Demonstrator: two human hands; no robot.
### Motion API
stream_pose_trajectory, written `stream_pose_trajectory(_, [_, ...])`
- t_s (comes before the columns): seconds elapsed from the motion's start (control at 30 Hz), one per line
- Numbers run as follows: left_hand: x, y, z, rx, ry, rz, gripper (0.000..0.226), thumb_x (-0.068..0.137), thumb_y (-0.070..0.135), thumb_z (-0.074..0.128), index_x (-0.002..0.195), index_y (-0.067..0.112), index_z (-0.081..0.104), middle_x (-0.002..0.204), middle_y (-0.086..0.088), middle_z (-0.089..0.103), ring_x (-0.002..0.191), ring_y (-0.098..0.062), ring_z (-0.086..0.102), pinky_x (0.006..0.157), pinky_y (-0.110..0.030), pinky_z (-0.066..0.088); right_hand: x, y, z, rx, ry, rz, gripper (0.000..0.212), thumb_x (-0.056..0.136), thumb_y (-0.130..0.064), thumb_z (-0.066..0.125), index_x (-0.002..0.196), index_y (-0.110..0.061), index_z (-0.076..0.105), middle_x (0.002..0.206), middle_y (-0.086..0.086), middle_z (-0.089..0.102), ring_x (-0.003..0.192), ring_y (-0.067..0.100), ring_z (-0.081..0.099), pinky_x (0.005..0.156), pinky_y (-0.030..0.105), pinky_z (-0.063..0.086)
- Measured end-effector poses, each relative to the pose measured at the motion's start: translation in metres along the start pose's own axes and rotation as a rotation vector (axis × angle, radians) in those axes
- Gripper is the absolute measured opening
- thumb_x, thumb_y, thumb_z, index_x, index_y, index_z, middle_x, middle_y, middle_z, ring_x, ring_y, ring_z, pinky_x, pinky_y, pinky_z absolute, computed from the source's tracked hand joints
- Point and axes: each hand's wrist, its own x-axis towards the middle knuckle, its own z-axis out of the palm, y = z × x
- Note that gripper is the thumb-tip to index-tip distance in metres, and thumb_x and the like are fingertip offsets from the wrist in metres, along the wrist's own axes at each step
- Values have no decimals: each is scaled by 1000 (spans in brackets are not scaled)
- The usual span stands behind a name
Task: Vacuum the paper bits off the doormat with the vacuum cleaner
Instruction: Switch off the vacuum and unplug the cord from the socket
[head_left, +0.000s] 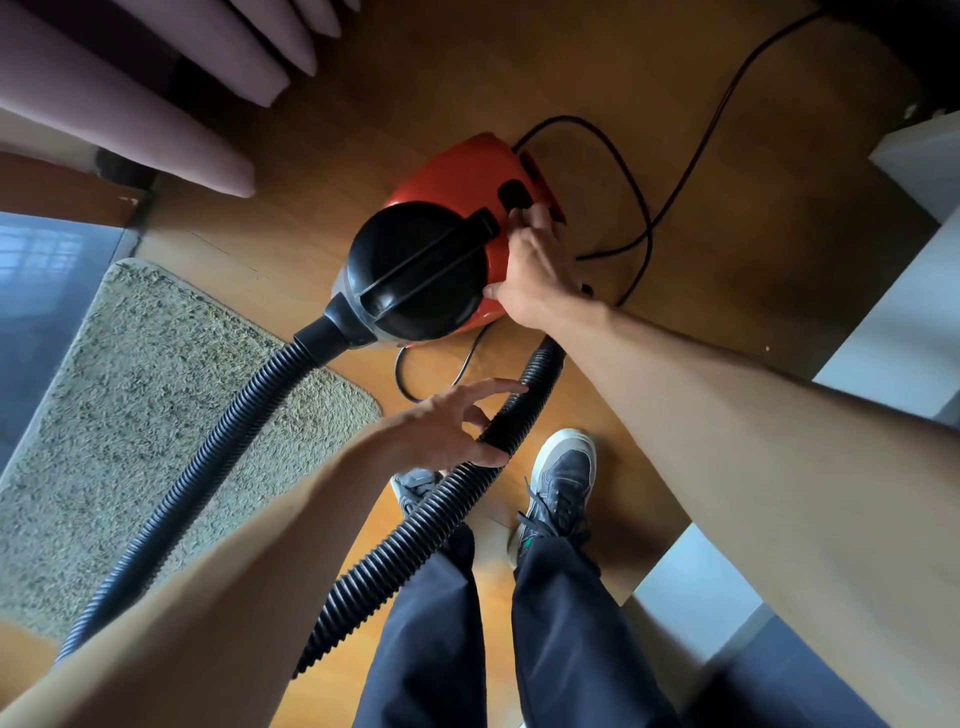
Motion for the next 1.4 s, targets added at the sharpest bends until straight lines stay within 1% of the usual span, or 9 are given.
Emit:
stream_pose_trajectory(0.13, [-4, -1, 1, -8, 43, 13, 80, 85, 14, 78, 137, 61, 39, 125, 1, 59, 89, -18, 67, 69, -29, 57, -12, 13, 1, 316, 48, 49, 76, 78, -26, 81, 145, -12, 46, 144, 10, 42, 134, 29, 42, 112, 44, 38])
stream_pose_trajectory(0.33, [-4, 1, 19, 76, 115, 24, 78, 84, 27, 80, 129, 73, 36, 127, 3, 54, 107, -15, 60, 96, -40, 52, -103, 59, 26, 549, 41, 461, 62, 87, -37, 69, 143, -36, 44, 137, 8, 39, 125, 28, 42, 97, 37, 45])
stream_pose_trajectory(0.5, [-1, 0, 40, 198, 83, 4, 77, 85, 30, 78, 129, 73, 32, 125, 5, 55, 97, -11, 57, 79, -29, 50, -148, 80, 42, 1102, -184, 657, 58, 91, -26, 69, 140, -43, 44, 117, 4, 54, 99, 22, 65, 76, 30, 60])
stream_pose_trajectory(0.57, [0, -3, 47, 212, 90, -1, 76, 86, 28, 78, 135, 67, 35, 125, 4, 56, 92, -10, 57, 78, -29, 50, -153, 87, 49, 1188, -245, 649, 63, 90, -18, 71, 139, -46, 43, 128, 8, 54, 98, 21, 69, 69, 28, 60])
stream_pose_trajectory(0.77, [6, -13, 60, 225, 121, -7, 76, 83, 30, 80, 134, 66, 38, 121, 5, 61, 78, -7, 61, 74, -29, 54, -159, 107, 60, 1282, -319, 661, 65, 86, -9, 73, 131, -49, 47, 133, 16, 56, 90, 20, 75, 93, 43, 57])
stream_pose_trajectory(1.1, [46, -15, 94, 276, 128, -27, 70, 67, 41, 81, 122, 66, 44, 113, 4, 66, 90, -16, 66, 82, -39, 59, -169, 151, 75, 1478, -194, 799, 66, 89, 2, 66, 134, -42, 47, 120, 13, 66, 101, 27, 71, 94, 48, 56])
stream_pose_trajectory(1.2, [58, -16, 99, 374, 125, -20, 72, 79, 29, 82, 133, 56, 42, 121, 4, 61, 86, -16, 63, 77, -34, 56, -170, 163, 81, 1477, -120, 791, 70, 87, 7, 66, 129, -46, 48, 119, 14, 65, 105, 30, 69, 93, 51, 56])
stream_pose_trajectory(1.3, [72, -20, 108, 444, 155, 18, 75, 84, 21, 78, 141, 49, 37, 128, -4, 54, 106, -19, 57, 69, -25, 46, -169, 172, 94, 1442, -18, 796, 76, 84, 8, 67, 126, -52, 45, 122, 13, 61, 107, 30, 67, 92, 51, 56])
stream_pose_trajectory(1.4, [85, -32, 115, 480, 177, 39, 76, 86, 18, 76, 144, 45, 34, 136, -13, 52, 115, -21, 51, 83, -32, 46, -165, 177, 110, 1407, 41, 810, 79, 83, 8, 67, 124, -56, 43, 120, 11, 60, 106, 31, 66, 94, 53, 54])
